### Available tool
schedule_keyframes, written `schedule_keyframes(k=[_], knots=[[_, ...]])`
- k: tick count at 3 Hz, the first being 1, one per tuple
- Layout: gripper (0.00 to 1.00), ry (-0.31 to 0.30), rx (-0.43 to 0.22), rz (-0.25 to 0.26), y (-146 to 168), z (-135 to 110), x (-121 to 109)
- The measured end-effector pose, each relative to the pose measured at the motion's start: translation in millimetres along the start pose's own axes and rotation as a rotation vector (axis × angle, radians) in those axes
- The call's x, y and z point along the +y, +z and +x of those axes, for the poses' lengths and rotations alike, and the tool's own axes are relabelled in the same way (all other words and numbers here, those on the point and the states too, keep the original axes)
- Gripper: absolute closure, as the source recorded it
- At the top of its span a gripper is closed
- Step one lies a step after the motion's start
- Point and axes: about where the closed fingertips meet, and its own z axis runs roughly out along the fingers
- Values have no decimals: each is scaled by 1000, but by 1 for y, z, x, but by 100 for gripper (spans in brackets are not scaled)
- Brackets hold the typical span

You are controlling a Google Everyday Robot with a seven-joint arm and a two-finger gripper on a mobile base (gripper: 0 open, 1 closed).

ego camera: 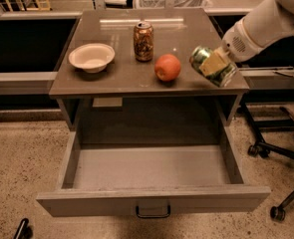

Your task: Place green can into top drawer

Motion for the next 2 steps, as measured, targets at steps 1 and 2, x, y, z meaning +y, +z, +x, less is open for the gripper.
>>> schedule_keyframes(k=[1,2], knots=[[100,-23,52,-41,1,13,10],[100,-31,53,-45,2,13,13]])
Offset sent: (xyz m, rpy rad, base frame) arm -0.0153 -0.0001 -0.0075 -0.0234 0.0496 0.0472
